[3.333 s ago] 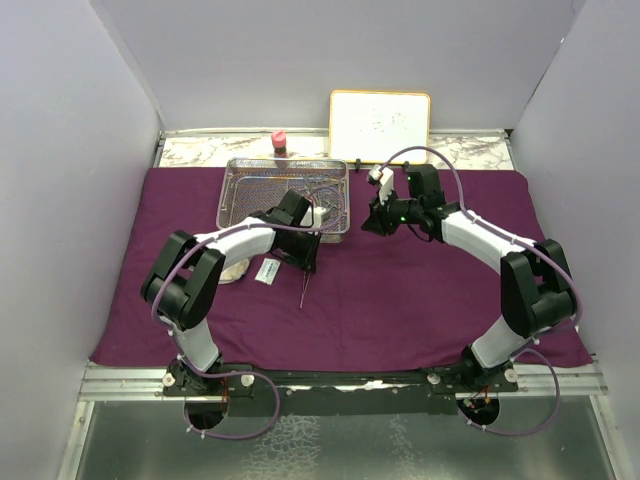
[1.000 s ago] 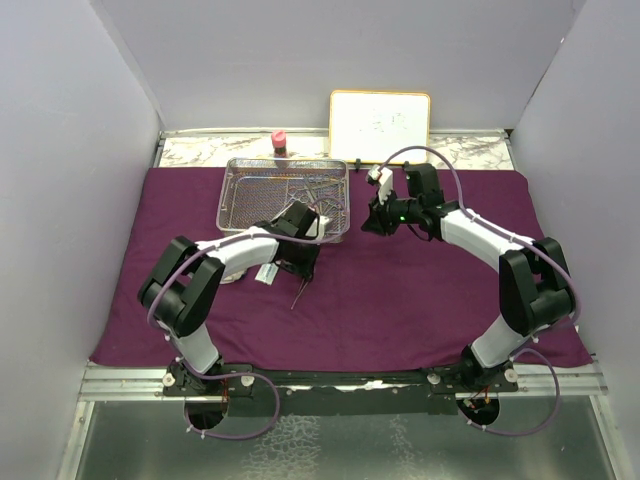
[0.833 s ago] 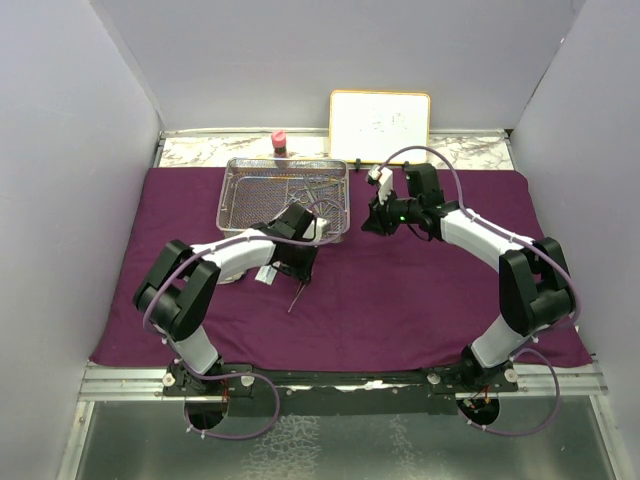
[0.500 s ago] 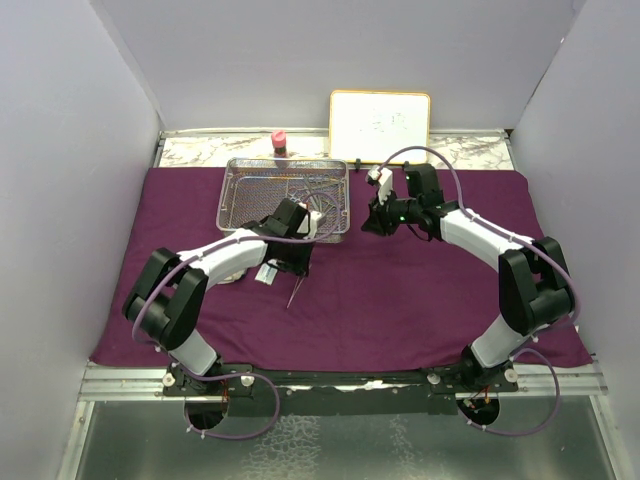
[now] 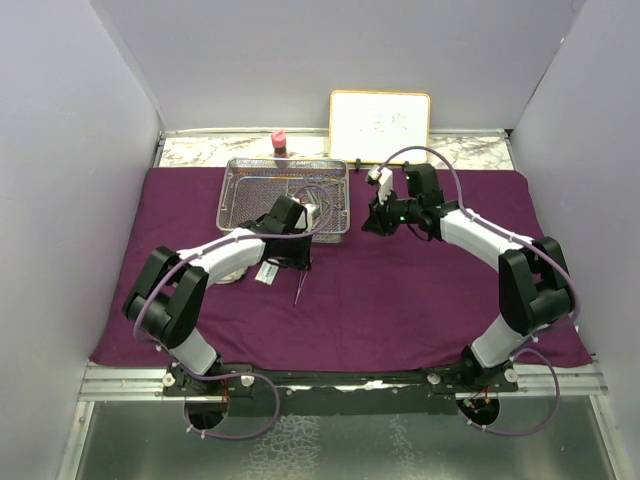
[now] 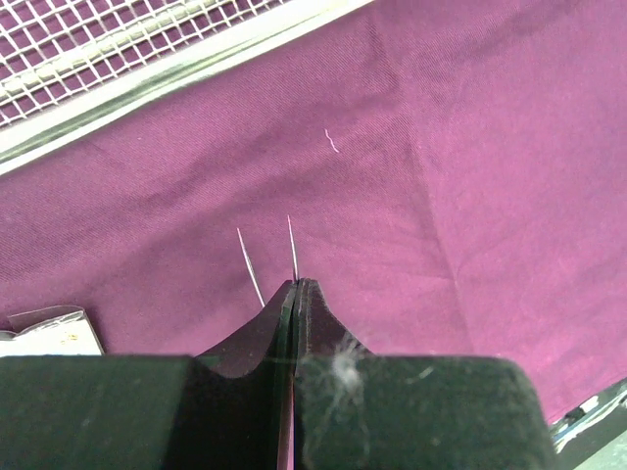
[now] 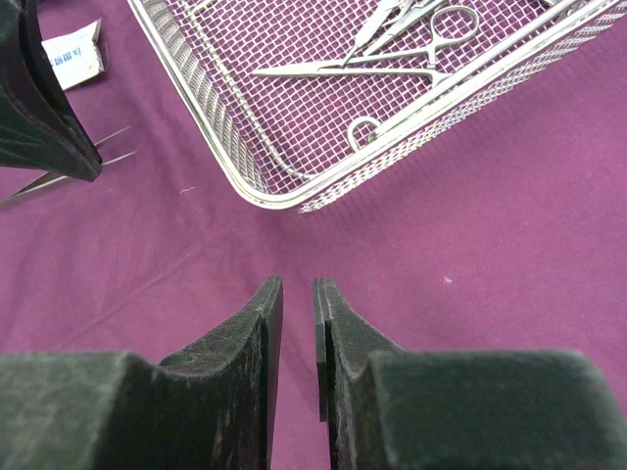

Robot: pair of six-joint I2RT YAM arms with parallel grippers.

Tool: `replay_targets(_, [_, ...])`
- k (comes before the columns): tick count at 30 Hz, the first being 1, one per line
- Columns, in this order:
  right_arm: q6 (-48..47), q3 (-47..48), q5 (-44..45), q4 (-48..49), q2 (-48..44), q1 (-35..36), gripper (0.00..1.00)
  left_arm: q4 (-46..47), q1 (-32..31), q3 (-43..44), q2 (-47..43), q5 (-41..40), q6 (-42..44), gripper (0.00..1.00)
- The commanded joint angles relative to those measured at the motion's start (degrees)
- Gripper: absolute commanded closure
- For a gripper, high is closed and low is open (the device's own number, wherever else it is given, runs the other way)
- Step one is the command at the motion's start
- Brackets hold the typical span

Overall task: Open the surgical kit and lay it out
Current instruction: Adjust the medical item in the surgical kit.

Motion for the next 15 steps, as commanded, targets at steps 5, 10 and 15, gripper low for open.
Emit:
replay_targets(5, [-0.95, 1.54, 1.79, -0.23, 0.28, -0.32, 0.81, 1.57, 0.25, 0.23, 1.89, -5.12, -9.56, 1.00])
replay_targets(10, [-1.29, 1.42, 2.22, -0.13, 0.45, -0.32, 0.81, 0.09, 0.61, 1.79, 3.92, -7.47, -10.93, 1.00])
replay_targets(15, [-1.45, 1.49, 2.16, -0.13, 1.13, -0.32, 0.81, -0.34, 1.50, 2.56, 4.97, -6.67, -10.80, 1.00])
